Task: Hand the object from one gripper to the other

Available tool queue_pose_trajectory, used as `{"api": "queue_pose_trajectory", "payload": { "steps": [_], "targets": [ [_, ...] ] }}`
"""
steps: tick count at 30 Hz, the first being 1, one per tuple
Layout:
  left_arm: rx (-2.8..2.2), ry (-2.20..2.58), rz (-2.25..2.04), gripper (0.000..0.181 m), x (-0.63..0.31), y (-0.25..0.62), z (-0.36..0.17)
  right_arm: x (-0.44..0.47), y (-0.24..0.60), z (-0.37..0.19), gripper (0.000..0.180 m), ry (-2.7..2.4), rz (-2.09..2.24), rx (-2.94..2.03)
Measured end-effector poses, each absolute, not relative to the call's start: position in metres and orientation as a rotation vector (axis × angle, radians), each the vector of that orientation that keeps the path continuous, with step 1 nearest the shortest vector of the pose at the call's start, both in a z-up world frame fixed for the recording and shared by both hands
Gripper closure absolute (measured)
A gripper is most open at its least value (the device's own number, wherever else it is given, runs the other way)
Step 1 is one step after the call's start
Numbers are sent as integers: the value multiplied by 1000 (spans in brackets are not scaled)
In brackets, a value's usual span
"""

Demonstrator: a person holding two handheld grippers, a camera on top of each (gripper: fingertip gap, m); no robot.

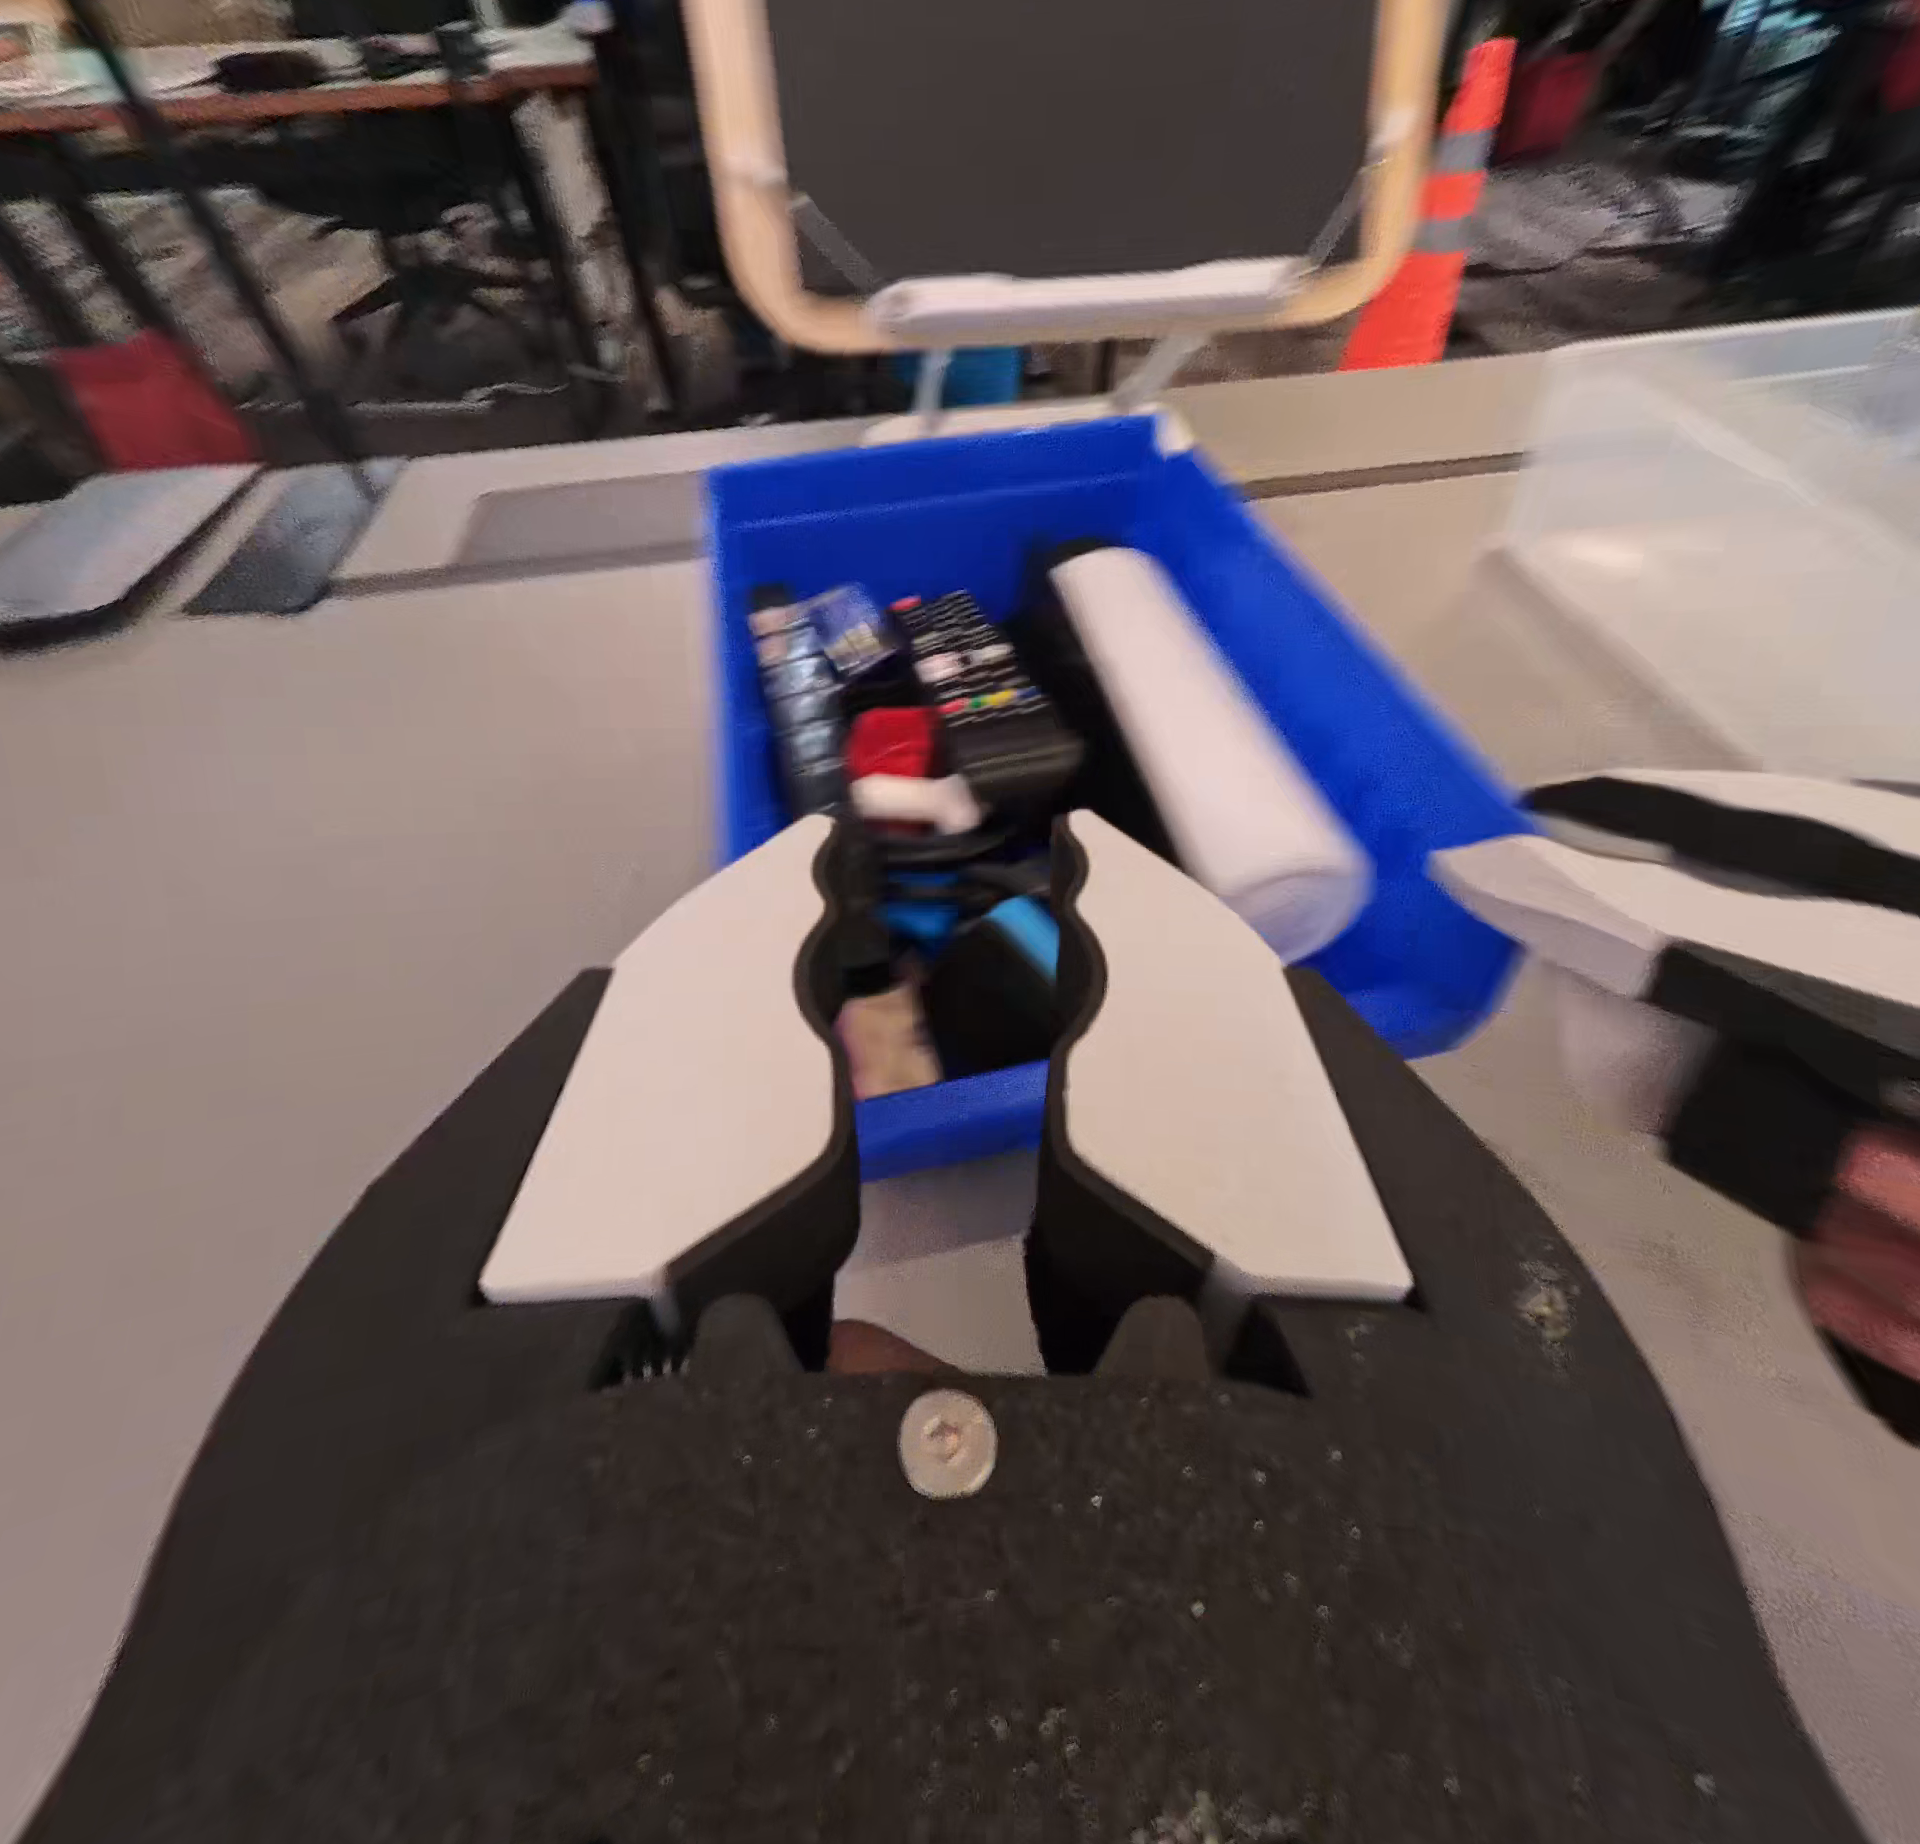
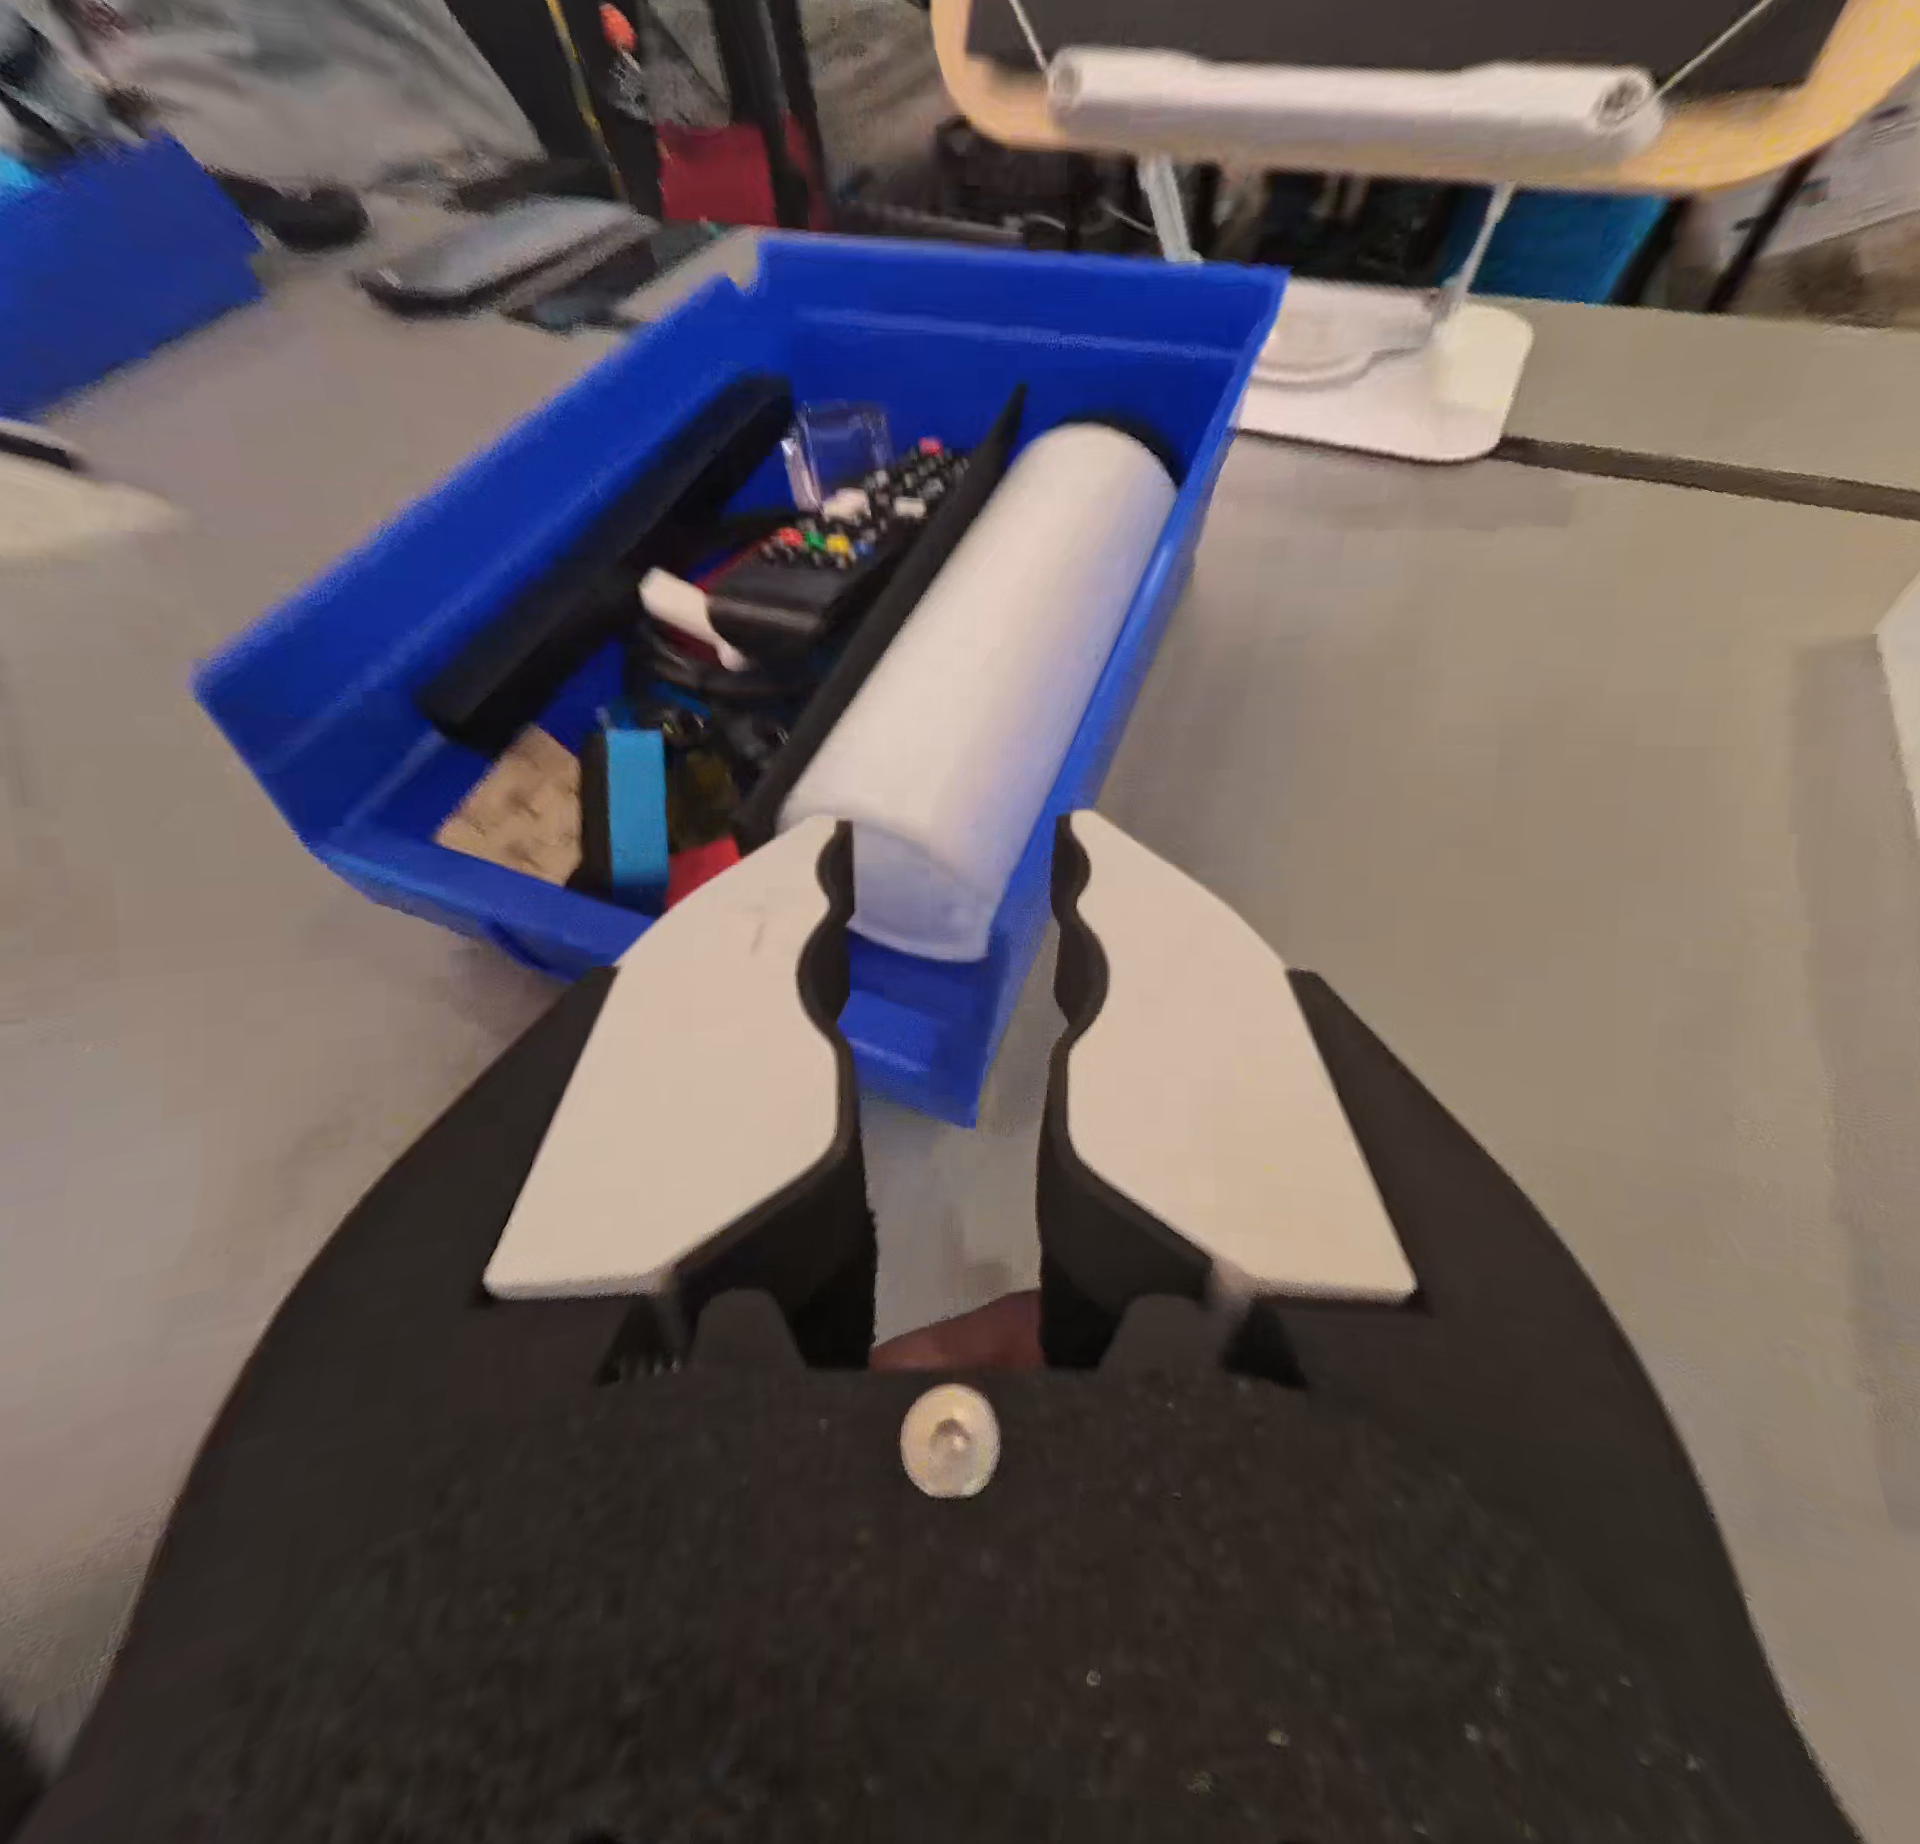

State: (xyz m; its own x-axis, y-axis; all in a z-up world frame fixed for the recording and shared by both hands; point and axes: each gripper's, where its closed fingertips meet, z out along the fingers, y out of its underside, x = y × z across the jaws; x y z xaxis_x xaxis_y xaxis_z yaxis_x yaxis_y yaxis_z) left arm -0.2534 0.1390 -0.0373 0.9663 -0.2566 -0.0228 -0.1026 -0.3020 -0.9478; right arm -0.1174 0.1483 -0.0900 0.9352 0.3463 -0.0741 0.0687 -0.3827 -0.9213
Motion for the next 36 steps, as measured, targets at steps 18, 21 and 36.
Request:
{"api": "queue_pose_trajectory", "payload": {
  "steps": [18,21,36],
  "targets": [
    [-2040,238,-134,177,-319,189,-124,-128,183,-118,175,-98,24,-1985],
    [-2057,169,-154,178,-356,190,-116,-165,182,-108,175,-76,95,-1967],
    [-2011,67,-147,177,-550,201,-123,-360,197,-121,170,-235,181,-1958]
  ]
}}
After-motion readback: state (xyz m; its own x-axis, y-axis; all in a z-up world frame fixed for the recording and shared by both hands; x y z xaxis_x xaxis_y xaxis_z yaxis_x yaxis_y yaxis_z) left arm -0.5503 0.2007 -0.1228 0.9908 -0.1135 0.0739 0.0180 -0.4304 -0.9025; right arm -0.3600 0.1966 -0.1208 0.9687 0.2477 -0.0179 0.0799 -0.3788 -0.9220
